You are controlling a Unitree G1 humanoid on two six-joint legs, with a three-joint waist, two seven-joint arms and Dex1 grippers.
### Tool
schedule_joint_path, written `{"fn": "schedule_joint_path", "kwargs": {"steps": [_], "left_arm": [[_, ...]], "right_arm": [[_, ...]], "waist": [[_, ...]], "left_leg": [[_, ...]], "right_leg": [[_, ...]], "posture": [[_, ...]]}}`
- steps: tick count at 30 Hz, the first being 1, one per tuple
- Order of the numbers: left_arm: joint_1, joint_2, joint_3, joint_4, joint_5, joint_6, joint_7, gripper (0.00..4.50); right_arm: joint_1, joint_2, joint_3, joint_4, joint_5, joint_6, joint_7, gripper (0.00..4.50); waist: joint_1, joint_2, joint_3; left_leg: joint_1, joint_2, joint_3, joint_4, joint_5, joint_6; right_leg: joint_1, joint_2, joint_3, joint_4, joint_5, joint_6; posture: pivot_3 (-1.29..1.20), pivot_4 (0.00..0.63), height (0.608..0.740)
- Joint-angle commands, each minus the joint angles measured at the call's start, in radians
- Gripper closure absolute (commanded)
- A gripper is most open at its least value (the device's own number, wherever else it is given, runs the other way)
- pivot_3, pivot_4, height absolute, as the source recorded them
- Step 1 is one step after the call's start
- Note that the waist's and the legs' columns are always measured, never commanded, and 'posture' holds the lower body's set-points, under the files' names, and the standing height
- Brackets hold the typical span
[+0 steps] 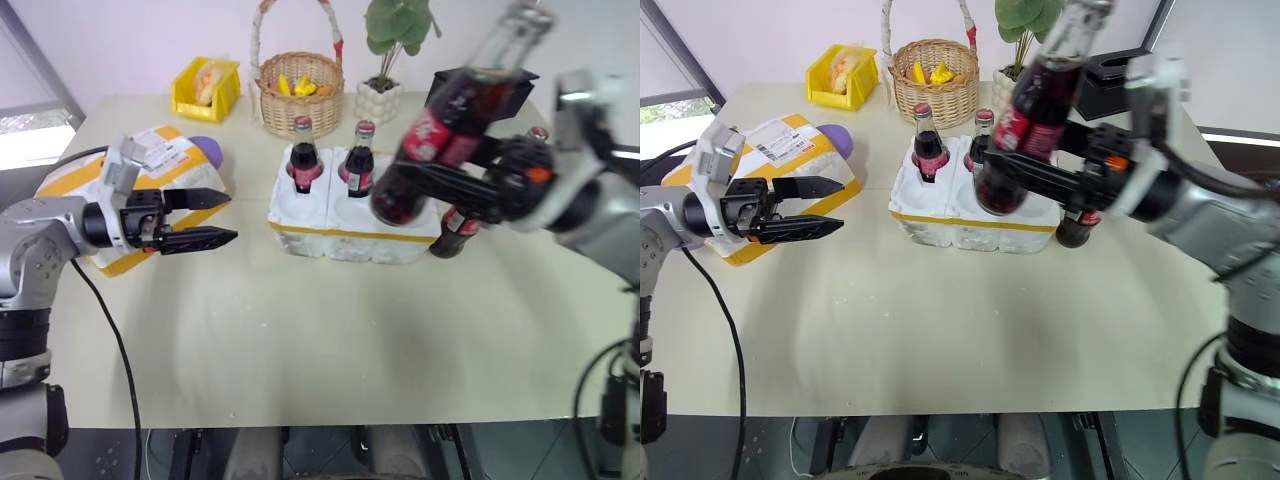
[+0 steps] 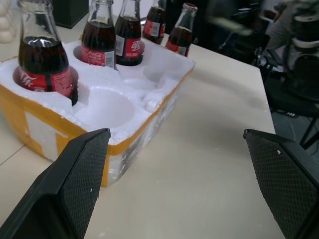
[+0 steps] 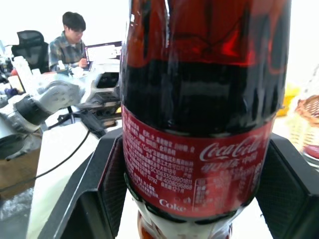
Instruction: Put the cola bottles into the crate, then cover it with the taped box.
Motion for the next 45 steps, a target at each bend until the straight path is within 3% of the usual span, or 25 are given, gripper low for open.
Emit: {"fn": "schedule_joint_path", "kwargs": {"steps": [1,7,15,35,38,45], "left_arm": [[0.003,0.020,0.043,-0.043,-0.028,0.002,0.005,0.00],[0.041,0.026,0.069,-0.063,-0.018,-0.023,0.040,0.00],[0.070,0.026,0.072,-0.090,-0.018,-0.050,0.051,0.00],[0.007,-0.020,0.029,-0.069,-0.015,-0.086,0.079,0.00],[-0.001,-0.026,0.023,-0.064,-0.012,-0.091,0.075,0.00],[-0.026,-0.035,0.005,-0.052,-0.012,-0.090,0.070,0.00]], "right_arm": [[-0.111,0.081,0.073,0.080,-0.145,-0.070,-0.015,1.70],[-0.224,0.254,0.252,0.273,-0.406,-0.164,0.041,1.70],[-0.298,0.389,0.286,0.428,-0.556,-0.224,0.104,1.70],[-0.193,0.516,0.407,0.584,-0.864,-0.421,0.221,1.70],[-0.172,0.529,0.408,0.599,-0.886,-0.434,0.223,0.17],[-0.124,0.536,0.351,0.541,-0.872,-0.372,0.198,0.04]], "waist": [[0.003,0.000,0.000],[-0.002,0.000,0.000],[-0.002,0.000,0.000],[-0.006,0.000,0.000],[-0.006,0.000,0.000],[-0.006,-0.001,0.000]], "left_leg": [[-0.003,0.000,0.000,0.001,0.000,0.000],[-0.008,0.000,-0.001,0.001,0.001,0.000],[-0.009,0.000,-0.001,0.001,0.001,0.000],[-0.008,0.000,-0.001,0.001,0.002,-0.003],[-0.007,0.000,-0.001,0.001,0.002,-0.003],[-0.001,0.000,-0.001,0.001,0.002,-0.004]], "right_leg": [[-0.003,0.000,0.000,0.002,0.000,0.000],[-0.013,0.001,0.001,0.010,0.001,0.001],[-0.013,0.001,0.001,0.010,0.001,0.001],[-0.013,0.001,0.002,0.011,0.001,0.001],[-0.013,0.001,0.002,0.012,0.001,0.001],[-0.008,0.002,0.002,0.013,0.001,0.001]], "posture": [[0.00,0.150,0.740],[0.00,0.150,0.740],[0.00,0.150,0.740],[0.00,0.150,0.740],[0.00,0.150,0.740],[0.00,0.150,0.740]]}}
